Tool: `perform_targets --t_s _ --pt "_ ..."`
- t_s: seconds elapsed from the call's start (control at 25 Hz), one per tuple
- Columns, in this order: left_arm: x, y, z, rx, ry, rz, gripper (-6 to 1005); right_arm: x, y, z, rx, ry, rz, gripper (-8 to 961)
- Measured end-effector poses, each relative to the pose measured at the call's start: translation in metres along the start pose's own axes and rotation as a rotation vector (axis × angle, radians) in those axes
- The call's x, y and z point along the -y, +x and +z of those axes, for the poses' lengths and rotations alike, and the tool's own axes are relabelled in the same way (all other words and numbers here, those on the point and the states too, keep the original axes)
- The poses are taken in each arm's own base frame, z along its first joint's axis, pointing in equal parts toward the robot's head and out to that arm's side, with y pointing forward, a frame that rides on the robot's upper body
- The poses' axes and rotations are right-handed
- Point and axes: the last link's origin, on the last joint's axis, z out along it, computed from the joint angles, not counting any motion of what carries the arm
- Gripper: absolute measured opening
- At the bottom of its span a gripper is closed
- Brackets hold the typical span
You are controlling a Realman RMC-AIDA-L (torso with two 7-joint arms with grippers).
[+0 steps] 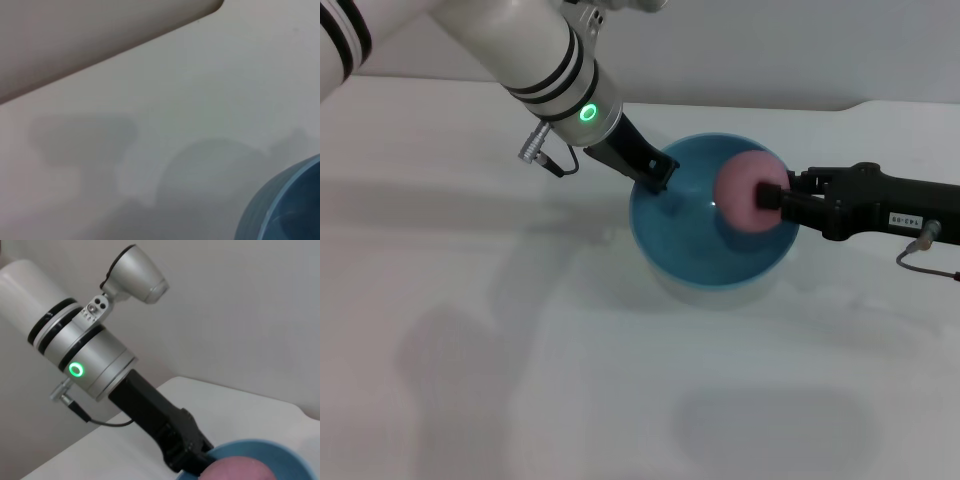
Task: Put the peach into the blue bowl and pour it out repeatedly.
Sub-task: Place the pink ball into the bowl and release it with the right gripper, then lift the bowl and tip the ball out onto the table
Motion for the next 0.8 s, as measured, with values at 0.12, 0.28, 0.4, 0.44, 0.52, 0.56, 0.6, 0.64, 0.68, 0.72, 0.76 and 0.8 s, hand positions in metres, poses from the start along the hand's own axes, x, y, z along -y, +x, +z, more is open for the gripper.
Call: perform_targets --t_s 0.12,0.28,0.4,0.44,0.52,0.56,0.6,0.64,0.68,0.72,0.76,0.8 --pt "-0.001 0.002 -0.001 -0.008 0.0 0.004 0 0.002 0.002 -0.001 -0.006 0.012 -0.001 349" --pt "-0.005 0.006 -0.002 -0.015 -0.006 0.012 0 0.003 0.0 -0.001 -0.015 0.02 -0.012 377" --pt "-0.006 0.007 -0.002 -0.014 -0.007 0.015 0 0.003 -0.001 -0.001 -0.013 0.022 -0.019 399" --pt "-0.007 0.007 -0.002 -0.013 -0.008 0.016 0 0.003 -0.002 -0.002 -0.01 0.027 -0.021 415" --pt "-0.007 0.007 -0.001 -0.012 -0.008 0.019 0 0.007 -0.005 -0.006 0.011 0.045 -0.015 446" --pt "-0.007 0.007 -0.001 -0.014 -0.007 0.02 0 0.009 -0.006 -0.01 0.028 0.057 -0.007 461" --pt "-0.007 0.007 0.0 -0.019 -0.005 0.02 0 0.012 -0.008 -0.014 0.054 0.074 0.007 477" --pt "-0.007 0.008 0.0 -0.024 -0.003 0.02 0 0.017 -0.009 -0.021 0.086 0.097 0.028 477" --pt "-0.007 0.01 0.001 -0.039 0.002 0.023 0 0.021 -0.009 -0.027 0.117 0.118 0.053 477" --pt "-0.006 0.011 0.003 -0.057 0.012 0.028 0 0.027 -0.006 -0.036 0.158 0.154 0.09 477" --pt "-0.005 0.012 0.004 -0.074 0.02 0.033 0 0.033 -0.003 -0.045 0.188 0.185 0.123 477" --pt "-0.004 0.014 0.006 -0.096 0.034 0.043 0 0.038 0.002 -0.053 0.21 0.22 0.152 477"
